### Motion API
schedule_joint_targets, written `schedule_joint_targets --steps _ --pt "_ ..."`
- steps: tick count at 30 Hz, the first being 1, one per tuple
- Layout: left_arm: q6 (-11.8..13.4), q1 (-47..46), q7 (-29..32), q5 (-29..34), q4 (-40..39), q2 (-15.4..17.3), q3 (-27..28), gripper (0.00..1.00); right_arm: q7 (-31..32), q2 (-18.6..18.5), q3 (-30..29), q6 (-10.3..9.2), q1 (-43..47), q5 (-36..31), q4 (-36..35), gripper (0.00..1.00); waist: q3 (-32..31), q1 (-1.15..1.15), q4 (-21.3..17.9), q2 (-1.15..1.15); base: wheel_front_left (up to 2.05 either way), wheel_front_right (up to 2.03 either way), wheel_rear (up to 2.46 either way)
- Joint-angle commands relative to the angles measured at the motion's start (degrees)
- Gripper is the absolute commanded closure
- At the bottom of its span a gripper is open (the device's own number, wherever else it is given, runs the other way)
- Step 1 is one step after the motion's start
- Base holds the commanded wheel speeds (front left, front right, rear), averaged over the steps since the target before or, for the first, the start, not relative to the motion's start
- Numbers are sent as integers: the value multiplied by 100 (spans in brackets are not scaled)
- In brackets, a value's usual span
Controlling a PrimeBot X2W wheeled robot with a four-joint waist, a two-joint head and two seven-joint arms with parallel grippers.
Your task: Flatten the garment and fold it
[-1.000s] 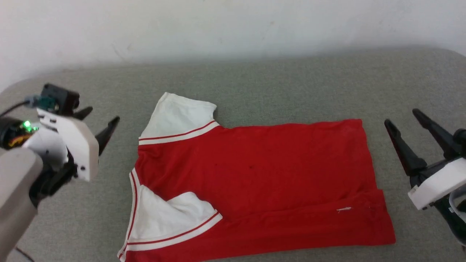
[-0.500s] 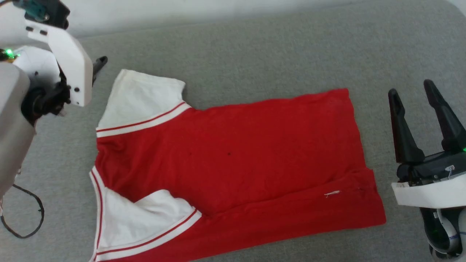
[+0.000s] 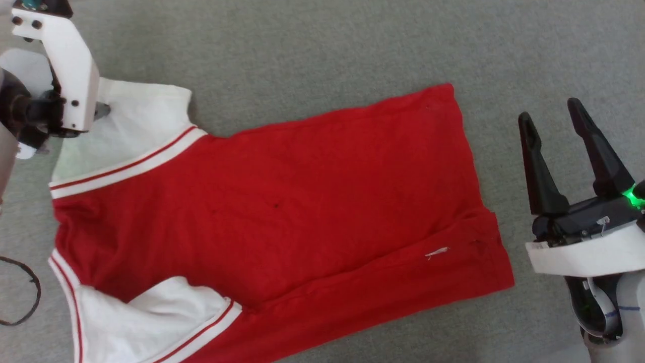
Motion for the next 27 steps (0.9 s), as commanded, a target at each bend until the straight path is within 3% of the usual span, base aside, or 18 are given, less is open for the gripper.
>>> schedule_joint_targets --steps 1,4,5,6,11,17,23,27 --pt "-14 -55 182 6 47 34 -108 0 -25 -38 44 -4 -135 20 74 0 209 -1 -180 0 0 0 0" --pt "-49 -44 360 11 52 48 -184 0 2 -79 96 -4 -164 51 159 0 216 -1 -165 0 0 0 0" --pt "-65 -31 438 -11 45 49 -202 91 9 -112 125 -4 -179 52 194 0 213 -1 -152 0 0 0 0" --pt "-77 -16 495 -56 32 42 -198 100 10 -132 136 -4 -190 62 229 0 203 -1 -132 0 0 0 0" --pt "-126 63 298 -100 -101 68 -160 100 -5 -297 120 -4 -334 105 336 0 39 -1 0 0 0 0 0" --pt "-262 193 -131 -166 -342 87 -104 100 297 -911 88 -4 -977 142 328 0 -292 -1 227 0 0 0 0" --pt "-383 364 -456 -183 -758 51 -199 100 2167 -1690 725 -4 -1874 564 741 0 -548 -1 496 0 0 0 0" --pt "-417 430 -556 -173 -1028 8 -304 100 3567 -2092 1490 -4 -2638 1120 1216 0 -599 -1 670 0 0 0 0"
